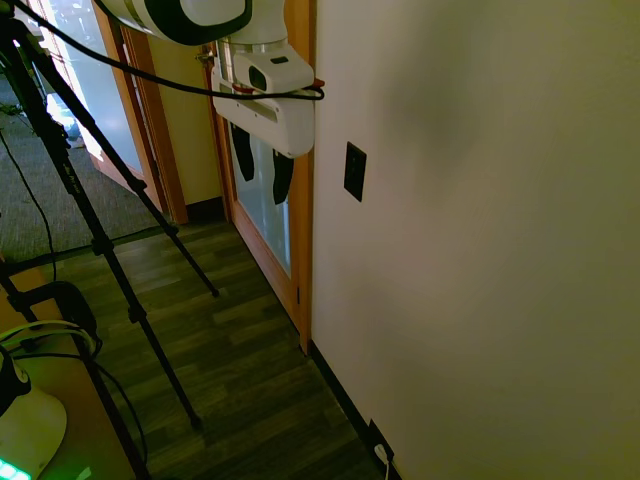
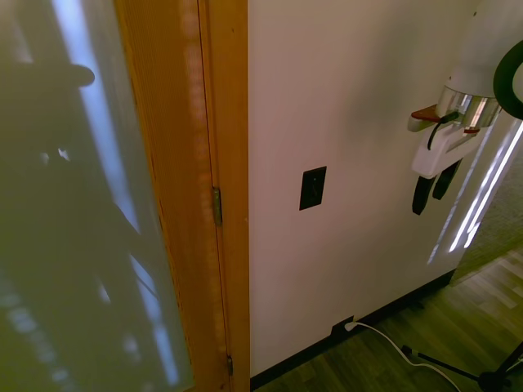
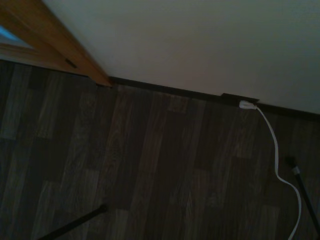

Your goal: Turn on the light

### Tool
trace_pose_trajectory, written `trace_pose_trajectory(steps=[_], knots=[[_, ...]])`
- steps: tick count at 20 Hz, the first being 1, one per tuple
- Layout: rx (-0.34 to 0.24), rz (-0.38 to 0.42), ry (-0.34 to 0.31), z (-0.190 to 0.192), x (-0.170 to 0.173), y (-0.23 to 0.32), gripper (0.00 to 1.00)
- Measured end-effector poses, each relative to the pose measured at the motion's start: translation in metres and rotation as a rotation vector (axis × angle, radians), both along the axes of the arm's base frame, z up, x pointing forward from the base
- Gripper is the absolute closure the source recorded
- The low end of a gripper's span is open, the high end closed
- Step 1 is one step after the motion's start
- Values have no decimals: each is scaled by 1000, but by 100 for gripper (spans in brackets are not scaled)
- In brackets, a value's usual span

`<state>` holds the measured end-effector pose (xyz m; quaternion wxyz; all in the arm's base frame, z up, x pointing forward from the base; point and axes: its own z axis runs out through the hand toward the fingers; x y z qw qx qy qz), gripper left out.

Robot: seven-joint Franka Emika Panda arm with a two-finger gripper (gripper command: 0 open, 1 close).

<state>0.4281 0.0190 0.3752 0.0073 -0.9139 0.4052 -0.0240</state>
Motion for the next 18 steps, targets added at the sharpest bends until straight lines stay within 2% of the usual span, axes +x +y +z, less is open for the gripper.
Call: trace_pose_trajectory(steps=[3, 9, 12, 18], knots=[[0, -8, -2, -2, 1, 2, 0], [2, -41, -116, -9, 18, 33, 0], [2, -90, -181, -23, 38, 43, 0], [-18, -139, -247, -56, 87, 52, 0]])
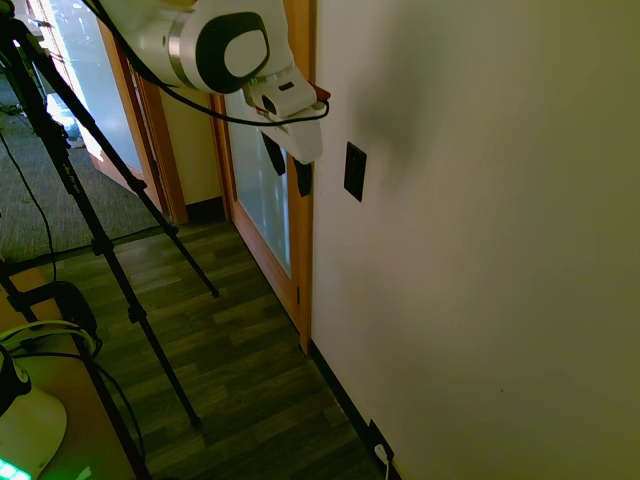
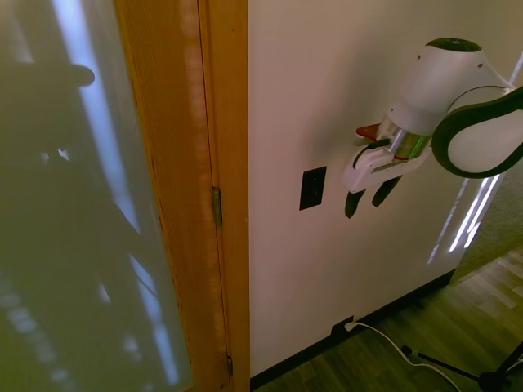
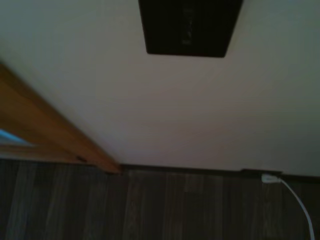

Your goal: Turn on the light

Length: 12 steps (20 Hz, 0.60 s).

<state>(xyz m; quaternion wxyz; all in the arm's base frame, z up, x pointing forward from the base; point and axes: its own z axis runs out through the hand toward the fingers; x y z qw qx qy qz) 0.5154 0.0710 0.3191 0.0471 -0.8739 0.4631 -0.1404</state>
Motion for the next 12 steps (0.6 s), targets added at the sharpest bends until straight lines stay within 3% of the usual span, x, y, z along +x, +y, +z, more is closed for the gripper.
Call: trace_pose_trajectory(steps=[12], knots=[[-43, -113, -132, -31, 80, 8, 0]])
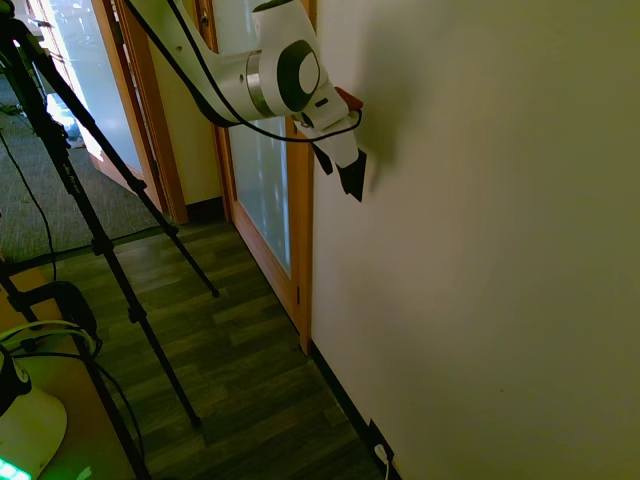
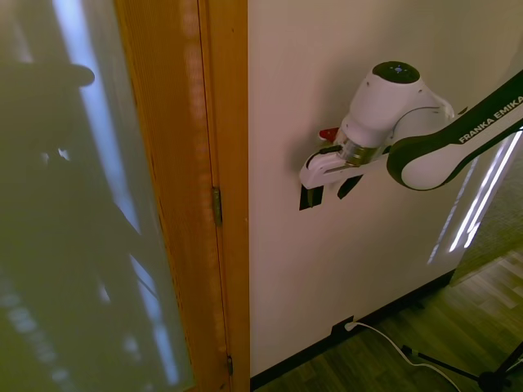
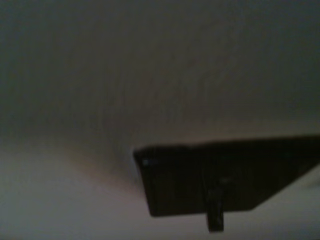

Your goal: Turn on the light

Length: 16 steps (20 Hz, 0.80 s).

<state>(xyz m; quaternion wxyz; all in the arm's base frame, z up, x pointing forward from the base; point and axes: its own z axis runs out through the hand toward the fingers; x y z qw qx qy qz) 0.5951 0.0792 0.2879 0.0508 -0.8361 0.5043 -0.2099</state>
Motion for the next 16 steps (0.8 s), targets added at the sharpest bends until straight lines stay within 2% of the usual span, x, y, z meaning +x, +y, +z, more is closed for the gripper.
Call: trace_pose_trajectory(steps=[4, 5, 16], knots=[[-5, -12, -20, -3, 17, 1, 0], [-5, -12, -20, -4, 19, 1, 100], [5, -18, -10, -10, 20, 2, 100]])
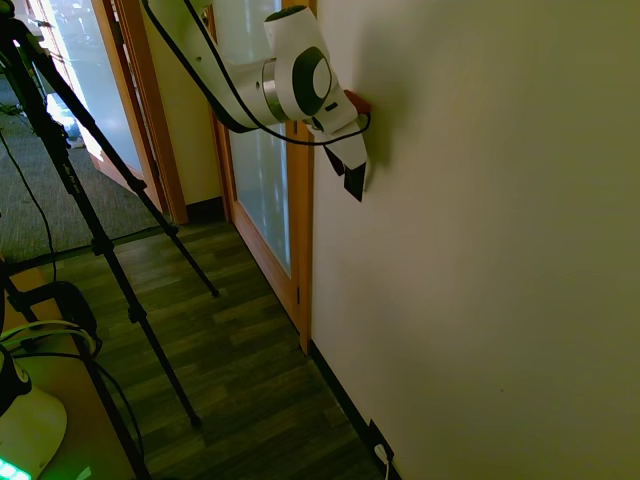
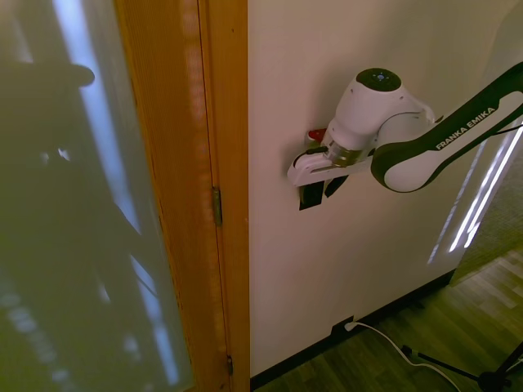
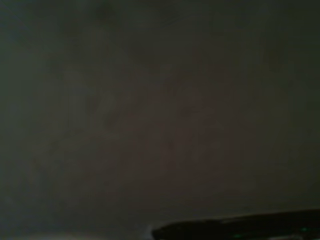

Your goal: Turn on the light

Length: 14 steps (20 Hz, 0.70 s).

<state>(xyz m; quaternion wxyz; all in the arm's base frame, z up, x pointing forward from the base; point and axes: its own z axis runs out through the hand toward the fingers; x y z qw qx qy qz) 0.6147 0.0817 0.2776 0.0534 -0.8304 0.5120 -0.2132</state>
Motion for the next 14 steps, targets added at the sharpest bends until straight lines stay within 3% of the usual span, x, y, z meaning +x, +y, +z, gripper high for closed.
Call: trace_pose_trajectory(steps=[14], knots=[[11, 6, 24, 2, 1, -4, 100]])
